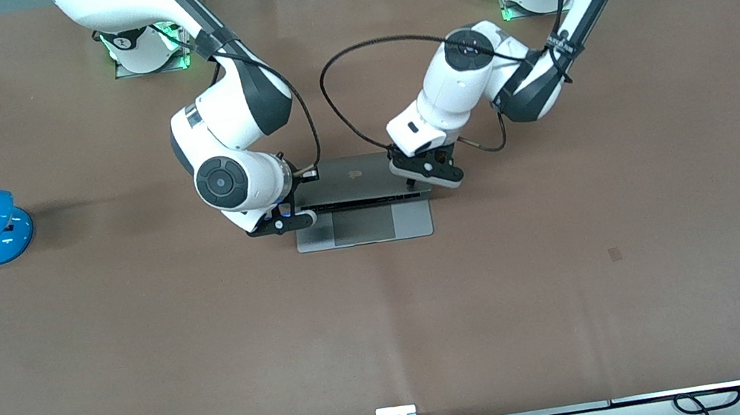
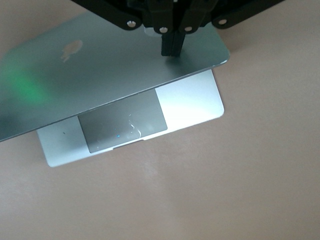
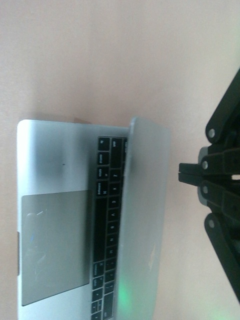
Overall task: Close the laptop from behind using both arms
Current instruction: 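Push the screen down toward the keyboard with both grippers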
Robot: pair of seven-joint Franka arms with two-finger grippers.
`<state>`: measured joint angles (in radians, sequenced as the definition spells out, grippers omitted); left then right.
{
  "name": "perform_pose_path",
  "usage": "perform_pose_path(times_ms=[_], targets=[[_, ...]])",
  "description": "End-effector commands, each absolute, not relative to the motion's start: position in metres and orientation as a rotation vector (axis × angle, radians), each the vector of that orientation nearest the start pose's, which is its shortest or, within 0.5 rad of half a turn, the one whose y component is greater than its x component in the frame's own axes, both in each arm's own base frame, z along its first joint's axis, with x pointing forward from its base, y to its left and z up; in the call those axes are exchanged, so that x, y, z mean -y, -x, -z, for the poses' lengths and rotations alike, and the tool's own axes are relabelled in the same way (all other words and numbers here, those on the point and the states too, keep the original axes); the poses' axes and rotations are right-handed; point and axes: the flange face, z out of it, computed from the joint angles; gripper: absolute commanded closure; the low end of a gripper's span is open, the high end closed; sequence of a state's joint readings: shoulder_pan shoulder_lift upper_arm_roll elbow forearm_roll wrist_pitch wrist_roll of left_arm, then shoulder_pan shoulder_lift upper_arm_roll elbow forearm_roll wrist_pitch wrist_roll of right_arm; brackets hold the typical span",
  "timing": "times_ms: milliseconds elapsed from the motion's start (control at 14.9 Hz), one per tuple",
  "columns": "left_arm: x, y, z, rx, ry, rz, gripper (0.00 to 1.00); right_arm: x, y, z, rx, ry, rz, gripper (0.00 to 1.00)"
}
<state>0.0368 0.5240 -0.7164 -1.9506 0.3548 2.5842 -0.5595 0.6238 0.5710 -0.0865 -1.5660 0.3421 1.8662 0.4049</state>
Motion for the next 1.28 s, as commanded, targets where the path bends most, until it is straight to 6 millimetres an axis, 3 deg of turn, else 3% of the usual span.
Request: perform_pose_path(times_ms=[0, 269, 538, 874, 1210], targets=[[0.381, -0.539, -0.276, -0.483, 3.343, 0.284, 0.99, -0.374, -0.571, -0.288, -0.032, 2.993, -0.507, 1.0], [0.384, -0.548, -0.257, -0.491, 3.357, 0.266, 0.99, -0.374, -0.584, -0.259, -0.06, 2.993, -0.427, 1.0], [0.378, -0.555, -0.222, -0.461, 3.409, 0.329, 0.99, -0.375, -0.591, -0.232, -0.074, 2.995, -0.356, 1.0], [0.388, -0.545, -0.193, -0.514, 3.36, 0.293, 0.99, -0.375, -0.594, -0.22, -0.075, 2.995, -0.323, 1.0], [0.391, -0.537, -0.167, -0.514, 3.369, 0.218, 0.99, -0.379, -0.593, -0.193, -0.076, 3.002, -0.29, 1.0]])
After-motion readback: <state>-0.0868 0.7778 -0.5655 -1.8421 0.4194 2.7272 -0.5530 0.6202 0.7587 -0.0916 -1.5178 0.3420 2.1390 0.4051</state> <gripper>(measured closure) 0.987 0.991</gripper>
